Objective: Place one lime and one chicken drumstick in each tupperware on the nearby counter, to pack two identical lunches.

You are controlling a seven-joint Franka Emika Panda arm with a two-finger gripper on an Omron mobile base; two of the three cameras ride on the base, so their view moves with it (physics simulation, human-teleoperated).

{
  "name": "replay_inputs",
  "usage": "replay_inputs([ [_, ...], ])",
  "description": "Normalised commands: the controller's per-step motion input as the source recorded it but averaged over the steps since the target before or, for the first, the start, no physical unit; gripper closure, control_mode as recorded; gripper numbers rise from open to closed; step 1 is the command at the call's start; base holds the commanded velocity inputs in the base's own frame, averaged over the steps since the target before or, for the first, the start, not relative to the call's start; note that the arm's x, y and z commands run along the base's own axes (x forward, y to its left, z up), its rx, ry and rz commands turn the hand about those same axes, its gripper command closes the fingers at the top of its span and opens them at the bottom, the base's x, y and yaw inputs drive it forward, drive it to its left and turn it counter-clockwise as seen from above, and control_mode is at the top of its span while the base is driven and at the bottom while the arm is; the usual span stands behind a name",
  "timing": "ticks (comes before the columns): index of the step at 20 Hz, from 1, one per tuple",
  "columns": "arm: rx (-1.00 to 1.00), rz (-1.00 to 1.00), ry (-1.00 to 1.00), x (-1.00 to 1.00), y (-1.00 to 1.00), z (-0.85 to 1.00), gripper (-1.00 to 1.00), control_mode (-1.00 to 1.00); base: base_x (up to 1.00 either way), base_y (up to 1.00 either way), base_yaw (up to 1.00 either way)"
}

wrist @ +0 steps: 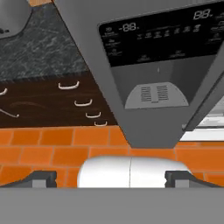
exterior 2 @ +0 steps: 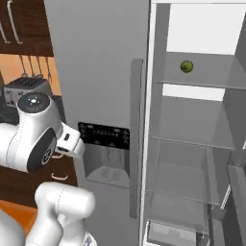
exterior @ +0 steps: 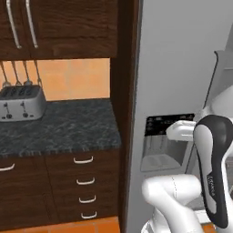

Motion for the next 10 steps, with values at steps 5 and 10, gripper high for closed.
replay_inputs([
  [5,0.0,0.0,0.0,0.0,0.0,0.0,-1.0,1.0,0.2,-1.0,-0.01],
  [10,0.0,0.0,0.0,0.0,0.0,0.0,-1.0,1.0,-0.32,-1.0,-0.01],
])
